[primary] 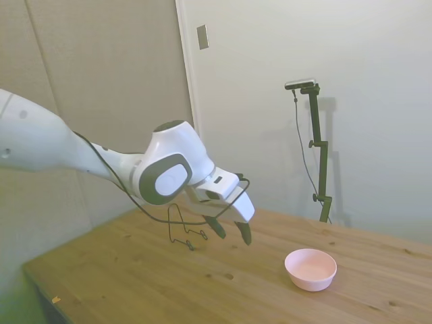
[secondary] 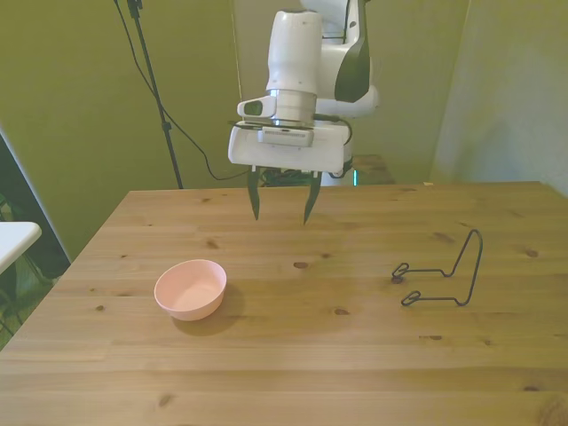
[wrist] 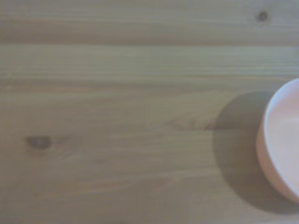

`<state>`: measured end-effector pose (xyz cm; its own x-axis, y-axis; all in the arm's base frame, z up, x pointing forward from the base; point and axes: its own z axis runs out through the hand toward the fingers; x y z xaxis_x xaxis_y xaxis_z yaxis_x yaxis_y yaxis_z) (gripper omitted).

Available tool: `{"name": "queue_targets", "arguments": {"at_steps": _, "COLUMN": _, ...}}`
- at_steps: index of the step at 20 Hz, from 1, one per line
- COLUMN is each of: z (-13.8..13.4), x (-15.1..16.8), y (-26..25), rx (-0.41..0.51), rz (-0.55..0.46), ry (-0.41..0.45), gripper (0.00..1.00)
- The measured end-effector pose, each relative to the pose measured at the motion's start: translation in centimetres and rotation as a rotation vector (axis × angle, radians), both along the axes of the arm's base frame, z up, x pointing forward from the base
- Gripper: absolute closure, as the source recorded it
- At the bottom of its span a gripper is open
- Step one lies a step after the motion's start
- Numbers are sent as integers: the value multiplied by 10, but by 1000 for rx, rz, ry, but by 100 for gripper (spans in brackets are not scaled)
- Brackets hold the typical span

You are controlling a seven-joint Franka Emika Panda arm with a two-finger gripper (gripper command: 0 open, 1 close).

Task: Load the bowl

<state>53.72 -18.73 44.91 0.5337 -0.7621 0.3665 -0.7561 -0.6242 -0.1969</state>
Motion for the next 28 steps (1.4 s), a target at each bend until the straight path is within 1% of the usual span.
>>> {"name": "queue_targets", "arguments": {"at_steps": 5, "z": -25, "x": 43, "y": -26, "rx": -9, "rz": -55, "ry": 10, "gripper": 0}}
{"name": "queue_targets", "arguments": {"at_steps": 9, "z": -34, "x": 67, "y": -46, "rx": -25, "rz": -110, "ry": 17, "gripper": 0}}
{"name": "queue_targets", "arguments": {"at_steps": 13, "z": -45, "x": 80, "y": -62, "rx": -38, "rz": -150, "ry": 40, "gripper": 0}}
{"name": "queue_targets", "arguments": {"at_steps": 21, "z": -74, "x": 90, "y": -68, "rx": -42, "rz": -167, "ry": 100, "gripper": 0}}
{"name": "queue_targets", "arguments": {"at_steps": 22, "z": -76, "x": 90, "y": -70, "rx": -43, "rz": -169, "ry": 105, "gripper": 100}}
{"name": "queue_targets", "arguments": {"at_steps": 28, "z": -87, "x": 91, "y": -76, "rx": -46, "rz": -178, "ry": 124, "gripper": 100}}
